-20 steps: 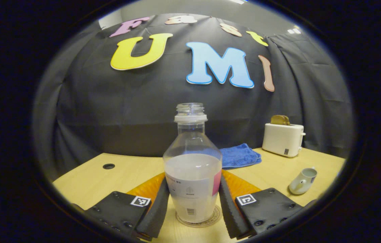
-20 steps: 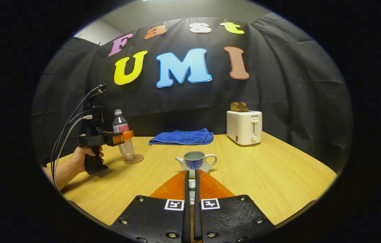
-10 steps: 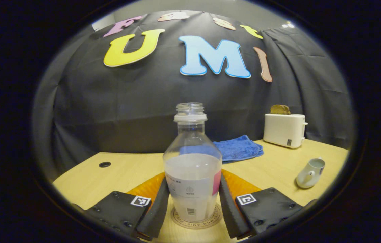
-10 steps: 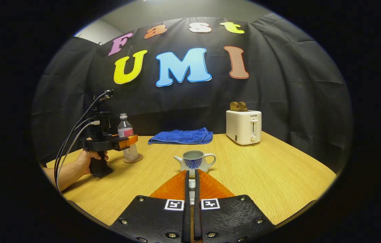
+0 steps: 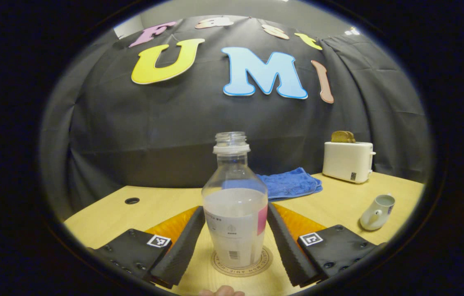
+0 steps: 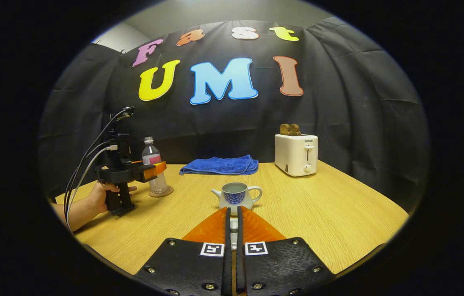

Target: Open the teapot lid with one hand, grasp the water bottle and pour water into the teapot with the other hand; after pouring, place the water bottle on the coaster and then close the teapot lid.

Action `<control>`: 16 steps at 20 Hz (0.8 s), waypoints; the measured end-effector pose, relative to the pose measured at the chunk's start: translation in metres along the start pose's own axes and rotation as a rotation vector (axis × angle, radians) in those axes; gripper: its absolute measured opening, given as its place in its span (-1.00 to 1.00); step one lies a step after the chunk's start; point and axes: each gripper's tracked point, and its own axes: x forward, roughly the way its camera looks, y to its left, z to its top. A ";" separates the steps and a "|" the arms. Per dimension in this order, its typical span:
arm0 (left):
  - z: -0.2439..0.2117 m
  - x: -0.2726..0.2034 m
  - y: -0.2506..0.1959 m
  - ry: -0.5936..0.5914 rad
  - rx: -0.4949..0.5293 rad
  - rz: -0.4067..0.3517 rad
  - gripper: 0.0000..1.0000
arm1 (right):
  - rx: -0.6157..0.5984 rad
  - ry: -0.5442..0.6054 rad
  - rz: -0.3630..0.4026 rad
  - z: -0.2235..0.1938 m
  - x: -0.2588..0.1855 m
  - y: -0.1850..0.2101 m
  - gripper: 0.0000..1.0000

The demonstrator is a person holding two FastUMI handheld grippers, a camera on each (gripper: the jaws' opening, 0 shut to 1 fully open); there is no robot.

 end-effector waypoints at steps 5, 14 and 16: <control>0.004 -0.015 -0.001 -0.006 -0.001 0.008 1.00 | -0.008 -0.015 0.001 0.006 -0.006 0.003 -0.92; 0.007 -0.091 -0.007 -0.020 -0.014 0.054 1.00 | -0.016 -0.085 0.001 0.030 0.017 0.002 -0.92; 0.009 -0.112 -0.012 -0.014 -0.040 0.059 1.00 | -0.036 -0.094 -0.031 0.035 0.040 -0.009 -0.92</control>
